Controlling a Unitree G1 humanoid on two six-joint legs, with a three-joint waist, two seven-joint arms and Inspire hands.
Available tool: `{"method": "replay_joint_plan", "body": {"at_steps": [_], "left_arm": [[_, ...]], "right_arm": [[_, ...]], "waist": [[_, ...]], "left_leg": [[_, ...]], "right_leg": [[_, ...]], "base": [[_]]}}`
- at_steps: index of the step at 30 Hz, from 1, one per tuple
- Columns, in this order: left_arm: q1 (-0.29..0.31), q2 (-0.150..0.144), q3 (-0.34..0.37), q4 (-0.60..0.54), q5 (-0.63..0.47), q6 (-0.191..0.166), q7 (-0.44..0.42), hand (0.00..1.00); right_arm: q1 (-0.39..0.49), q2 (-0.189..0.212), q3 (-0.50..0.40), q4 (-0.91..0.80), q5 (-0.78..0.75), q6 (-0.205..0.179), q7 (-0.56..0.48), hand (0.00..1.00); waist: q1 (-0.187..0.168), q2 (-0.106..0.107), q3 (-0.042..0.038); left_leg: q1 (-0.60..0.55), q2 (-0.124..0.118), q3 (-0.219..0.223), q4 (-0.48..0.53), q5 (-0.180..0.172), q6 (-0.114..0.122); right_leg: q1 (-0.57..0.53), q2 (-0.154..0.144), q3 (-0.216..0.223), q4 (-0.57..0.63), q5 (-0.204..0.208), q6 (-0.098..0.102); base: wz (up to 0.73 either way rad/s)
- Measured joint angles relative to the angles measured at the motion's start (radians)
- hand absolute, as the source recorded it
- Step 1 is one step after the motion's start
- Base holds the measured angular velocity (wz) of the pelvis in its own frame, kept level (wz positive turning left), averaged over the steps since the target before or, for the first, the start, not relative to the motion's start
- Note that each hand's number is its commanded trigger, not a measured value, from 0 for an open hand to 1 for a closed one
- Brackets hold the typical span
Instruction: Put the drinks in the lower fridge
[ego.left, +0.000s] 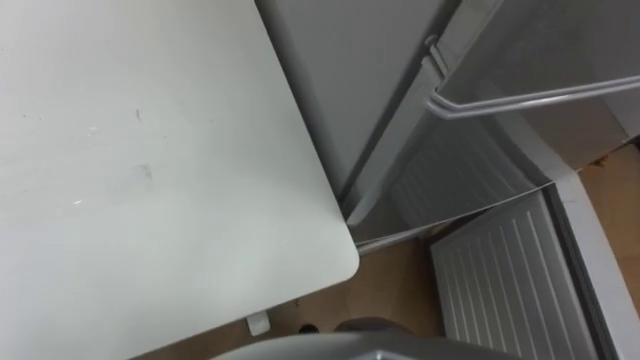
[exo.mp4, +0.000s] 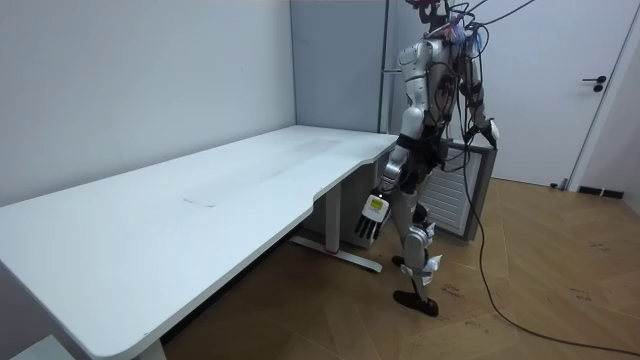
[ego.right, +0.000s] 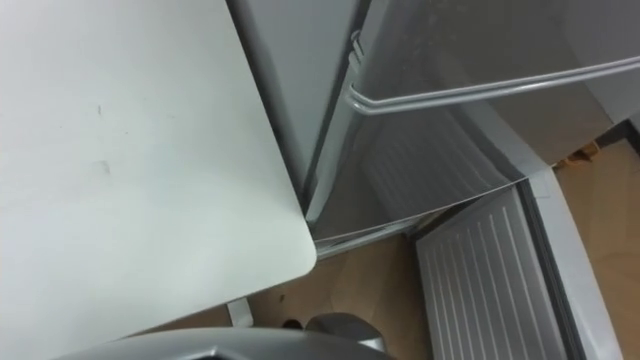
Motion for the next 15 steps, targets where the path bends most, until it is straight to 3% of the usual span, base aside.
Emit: {"method": "replay_joint_plan", "body": {"at_steps": [5, 9, 15], "left_arm": [[-0.013, 0.004, -0.002, 0.033, 0.000, 0.007, 0.004, 0.00], [-0.038, 0.004, -0.002, 0.045, 0.000, 0.010, 0.008, 0.00], [-0.044, 0.013, -0.002, 0.051, 0.002, 0.010, 0.007, 0.00]], "right_arm": [[0.011, 0.000, 0.001, 0.008, 0.003, -0.016, 0.021, 0.00], [0.011, 0.001, 0.001, 0.012, 0.006, -0.039, 0.022, 0.00], [0.012, 0.000, -0.009, 0.013, 0.031, -0.049, 0.022, 0.00]], "waist": [[0.002, 0.008, 0.0004], [0.002, 0.019, 0.0063], [0.000, 0.026, 0.0054]], "left_leg": [[-0.001, 0.001, -0.002, 0.002, 0.000, 0.001], [-0.002, 0.001, -0.002, 0.000, -0.003, 0.002], [-0.002, 0.003, -0.001, -0.002, -0.003, 0.002]], "right_leg": [[0.002, 0.000, -0.005, -0.009, 0.004, 0.000], [0.001, 0.001, -0.011, -0.009, 0.004, 0.000], [0.000, 0.002, -0.016, -0.008, 0.004, 0.000]], "base": [[0.01], [0.00], [0.00]]}}
